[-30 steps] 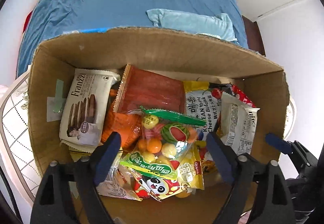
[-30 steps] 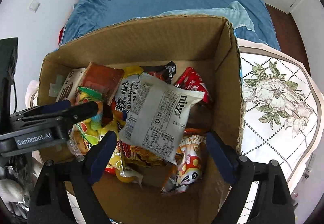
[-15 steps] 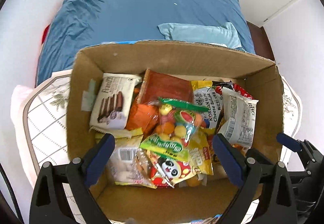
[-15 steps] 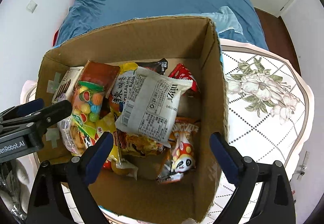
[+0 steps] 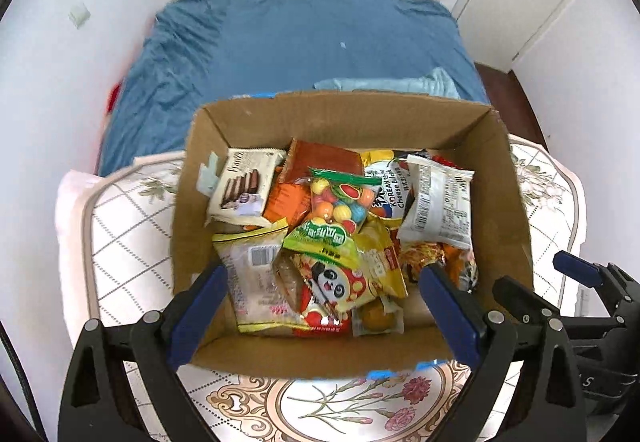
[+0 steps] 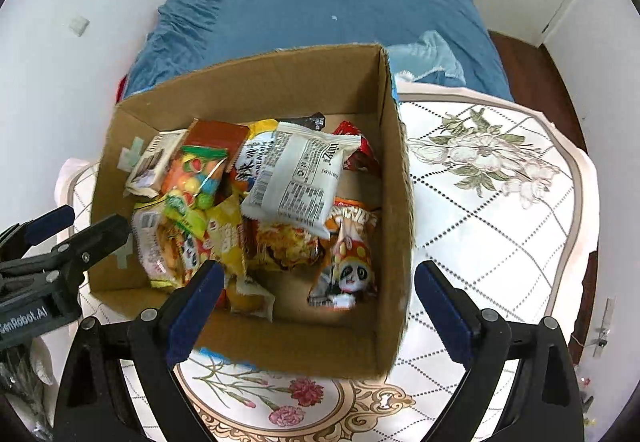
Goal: Organize snacks
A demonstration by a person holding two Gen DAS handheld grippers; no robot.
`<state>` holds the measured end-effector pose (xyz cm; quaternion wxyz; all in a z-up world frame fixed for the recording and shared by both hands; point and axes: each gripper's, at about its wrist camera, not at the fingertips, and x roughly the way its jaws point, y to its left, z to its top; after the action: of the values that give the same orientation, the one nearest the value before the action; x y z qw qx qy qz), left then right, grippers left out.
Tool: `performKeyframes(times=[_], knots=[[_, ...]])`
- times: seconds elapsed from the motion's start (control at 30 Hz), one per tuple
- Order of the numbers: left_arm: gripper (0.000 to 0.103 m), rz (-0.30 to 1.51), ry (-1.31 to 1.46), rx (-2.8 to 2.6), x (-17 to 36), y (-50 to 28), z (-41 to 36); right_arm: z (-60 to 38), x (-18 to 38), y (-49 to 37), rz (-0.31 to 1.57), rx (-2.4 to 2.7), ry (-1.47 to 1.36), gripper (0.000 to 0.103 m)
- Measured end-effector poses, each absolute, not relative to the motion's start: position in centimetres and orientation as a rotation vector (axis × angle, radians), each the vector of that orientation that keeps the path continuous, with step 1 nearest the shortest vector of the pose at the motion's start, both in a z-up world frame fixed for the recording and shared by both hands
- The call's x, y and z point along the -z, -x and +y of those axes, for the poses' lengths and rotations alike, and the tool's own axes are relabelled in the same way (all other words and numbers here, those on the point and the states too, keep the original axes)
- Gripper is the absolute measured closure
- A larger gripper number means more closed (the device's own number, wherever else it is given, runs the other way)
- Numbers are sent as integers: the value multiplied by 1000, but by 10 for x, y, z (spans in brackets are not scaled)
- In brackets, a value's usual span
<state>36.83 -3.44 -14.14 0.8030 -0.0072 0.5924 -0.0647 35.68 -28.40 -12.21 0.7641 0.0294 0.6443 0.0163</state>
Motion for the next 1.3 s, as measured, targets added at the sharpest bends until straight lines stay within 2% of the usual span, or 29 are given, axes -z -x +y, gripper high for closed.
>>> performKeyframes(times=[0.77,1.03,1.3], knots=[[4,876,-1,89,22,-158,-25,-282,-15,-150,1015,-62,-75,5],[4,818,18,68,-7,-108,-16,-284,-64,-81,894,-43,-53,5],[4,761,15,39,-28,-62,-10,-284,-85,-35,860,-56,-60,5]])
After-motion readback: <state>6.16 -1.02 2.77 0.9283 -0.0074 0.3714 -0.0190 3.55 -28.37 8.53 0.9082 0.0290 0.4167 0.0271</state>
